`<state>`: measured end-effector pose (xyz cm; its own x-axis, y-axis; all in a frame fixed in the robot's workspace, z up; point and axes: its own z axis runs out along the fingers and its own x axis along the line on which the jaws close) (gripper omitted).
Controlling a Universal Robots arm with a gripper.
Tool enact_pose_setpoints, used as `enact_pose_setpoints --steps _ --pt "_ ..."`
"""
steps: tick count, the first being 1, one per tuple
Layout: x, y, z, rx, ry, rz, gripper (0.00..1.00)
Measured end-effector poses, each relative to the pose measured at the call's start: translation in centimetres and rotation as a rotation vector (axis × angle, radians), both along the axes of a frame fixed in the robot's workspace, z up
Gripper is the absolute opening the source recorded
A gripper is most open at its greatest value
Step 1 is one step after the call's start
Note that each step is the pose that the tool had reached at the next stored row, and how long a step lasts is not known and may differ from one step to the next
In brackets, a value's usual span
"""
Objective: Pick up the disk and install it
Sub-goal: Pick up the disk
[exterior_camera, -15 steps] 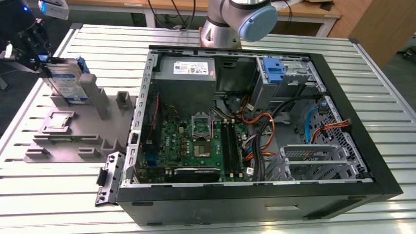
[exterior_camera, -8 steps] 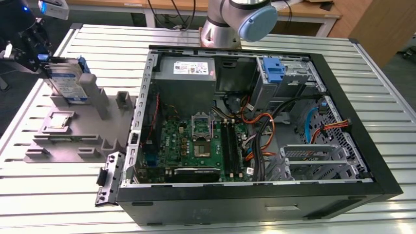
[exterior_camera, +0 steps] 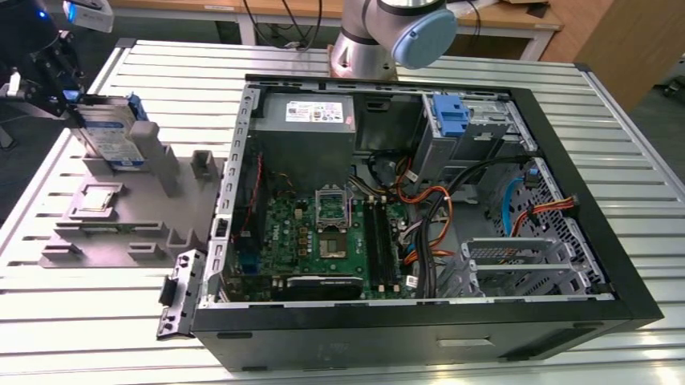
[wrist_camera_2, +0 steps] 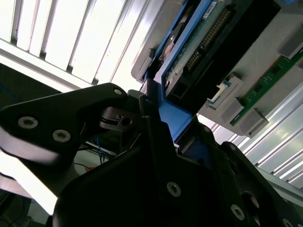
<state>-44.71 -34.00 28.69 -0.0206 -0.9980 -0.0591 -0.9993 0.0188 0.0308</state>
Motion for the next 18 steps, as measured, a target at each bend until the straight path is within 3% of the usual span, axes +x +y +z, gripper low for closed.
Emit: enact_pose_setpoints --steps 7,18 --pt "0.0 0.0 0.01 0.0001 -0.0001 0.0 0.37" --pt "0.0 0.0 0.61 0.0 -0.0001 0.0 0.37"
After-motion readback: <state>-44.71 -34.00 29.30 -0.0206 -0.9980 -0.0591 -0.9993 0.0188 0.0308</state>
